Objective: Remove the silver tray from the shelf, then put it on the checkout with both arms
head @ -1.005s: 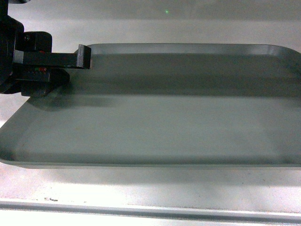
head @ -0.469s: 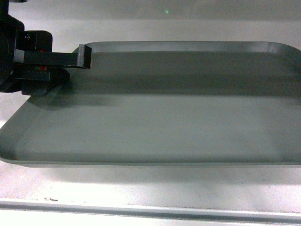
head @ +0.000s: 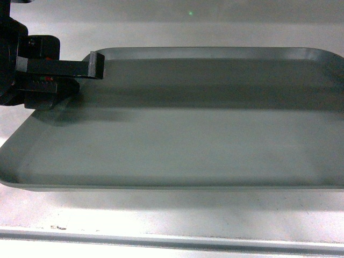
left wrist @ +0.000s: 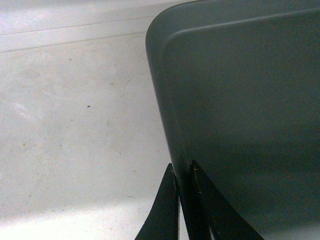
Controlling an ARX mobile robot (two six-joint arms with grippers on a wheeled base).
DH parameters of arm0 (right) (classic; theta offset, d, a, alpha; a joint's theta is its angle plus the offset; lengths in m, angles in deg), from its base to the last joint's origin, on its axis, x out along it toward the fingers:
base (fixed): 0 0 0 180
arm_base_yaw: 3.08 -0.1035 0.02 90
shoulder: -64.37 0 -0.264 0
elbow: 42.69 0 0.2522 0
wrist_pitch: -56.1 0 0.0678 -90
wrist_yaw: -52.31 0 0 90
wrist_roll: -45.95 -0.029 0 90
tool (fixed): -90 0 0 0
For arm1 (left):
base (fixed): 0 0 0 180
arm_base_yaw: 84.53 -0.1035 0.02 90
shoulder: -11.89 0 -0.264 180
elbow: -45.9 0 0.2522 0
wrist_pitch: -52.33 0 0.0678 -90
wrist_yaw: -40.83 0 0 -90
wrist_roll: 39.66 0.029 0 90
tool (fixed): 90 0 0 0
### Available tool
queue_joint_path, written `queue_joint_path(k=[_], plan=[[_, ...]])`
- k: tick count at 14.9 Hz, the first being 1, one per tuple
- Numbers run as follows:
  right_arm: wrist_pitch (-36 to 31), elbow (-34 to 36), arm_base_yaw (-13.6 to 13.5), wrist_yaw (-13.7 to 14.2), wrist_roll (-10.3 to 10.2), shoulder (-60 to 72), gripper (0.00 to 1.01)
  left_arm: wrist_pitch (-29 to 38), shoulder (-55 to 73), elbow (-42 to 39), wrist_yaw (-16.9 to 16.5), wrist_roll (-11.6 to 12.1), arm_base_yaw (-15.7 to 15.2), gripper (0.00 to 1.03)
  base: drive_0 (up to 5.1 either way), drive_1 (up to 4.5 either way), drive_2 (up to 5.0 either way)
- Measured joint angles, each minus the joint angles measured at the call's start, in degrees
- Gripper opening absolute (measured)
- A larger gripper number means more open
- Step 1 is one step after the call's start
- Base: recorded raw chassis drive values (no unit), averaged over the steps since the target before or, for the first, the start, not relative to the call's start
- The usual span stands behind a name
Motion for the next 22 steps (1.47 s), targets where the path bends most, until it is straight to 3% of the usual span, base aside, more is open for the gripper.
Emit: queue_joint_path(k=[14, 22], plan=[[0.0, 0.0, 0.0, 0.0, 0.0, 0.0, 0.03, 0.0, 0.0, 0.0, 0.0, 0.02, 0.0, 0.03, 0.0, -0.08, 0.1], [-0.11, 0.09, -0.07, 0.11, 0.0, 0.33, 0.03, 0.0, 0.22, 0.11, 0.15, 0.48, 0.02, 0.03, 0.1, -4.08, 4.3]])
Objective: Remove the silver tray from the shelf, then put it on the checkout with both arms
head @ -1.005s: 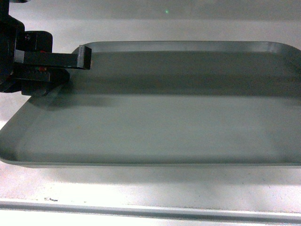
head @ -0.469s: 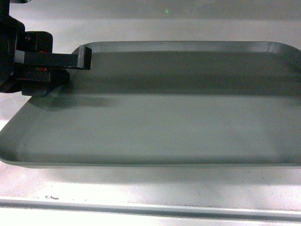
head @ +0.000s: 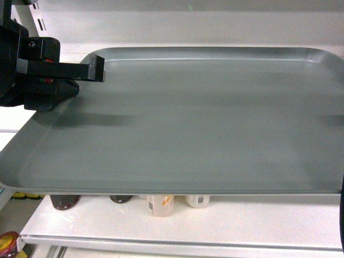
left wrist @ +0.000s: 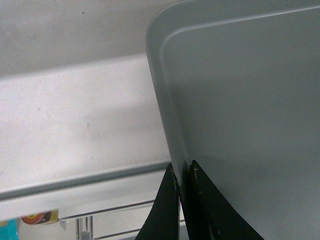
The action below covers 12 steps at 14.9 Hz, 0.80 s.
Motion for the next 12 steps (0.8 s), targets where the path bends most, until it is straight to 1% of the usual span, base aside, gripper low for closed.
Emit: queue_joint_path(k=[12], plan=[[0.15, 0.0, 0.0, 0.2, 0.0, -0.11, 0.03, -0.13, 0.11, 0.0, -0.17, 0.02, -0.04, 0.03, 0.1, -4.21, 4.5]])
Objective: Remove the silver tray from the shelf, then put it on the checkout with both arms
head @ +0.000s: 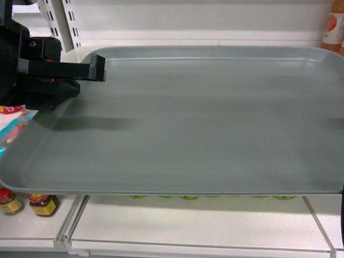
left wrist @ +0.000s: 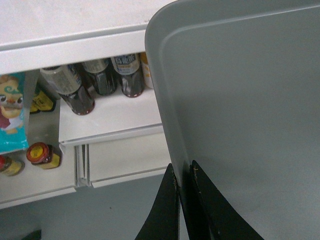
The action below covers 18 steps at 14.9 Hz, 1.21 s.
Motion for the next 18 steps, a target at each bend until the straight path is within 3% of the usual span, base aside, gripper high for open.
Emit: queue_joint_path(k=[18], plan=[[-0.07, 0.0, 0.02, 0.11, 0.04, 0.0, 0.03, 0.07, 0.04, 0.09, -0.07, 0.07, -0.04, 0.03, 0.1, -4.27, 4.4]])
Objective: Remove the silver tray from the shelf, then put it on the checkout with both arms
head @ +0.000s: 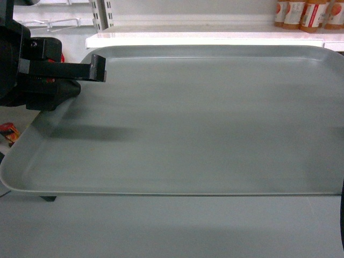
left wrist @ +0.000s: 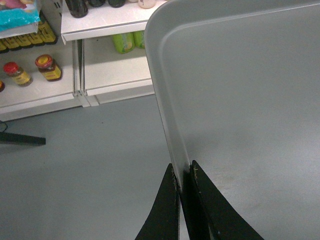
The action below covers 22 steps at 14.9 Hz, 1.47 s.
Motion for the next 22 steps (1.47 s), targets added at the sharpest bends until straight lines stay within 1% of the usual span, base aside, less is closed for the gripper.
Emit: queue_joint_path(k=[20, 22], plan=[[-0.15, 0.0, 0.07, 0.17, 0.2, -0.2, 0.03, 0.26, 0.0, 0.0, 0.22, 0.33, 0.13, 0.03, 0.0, -4.31, 4.4], [0.04, 0.0, 0.09, 0.04, 0.17, -0.15, 0.03, 0.22, 0.04, 0.0, -0.15, 0.33, 0.07, 0.03, 0.1, -4.21, 4.5]])
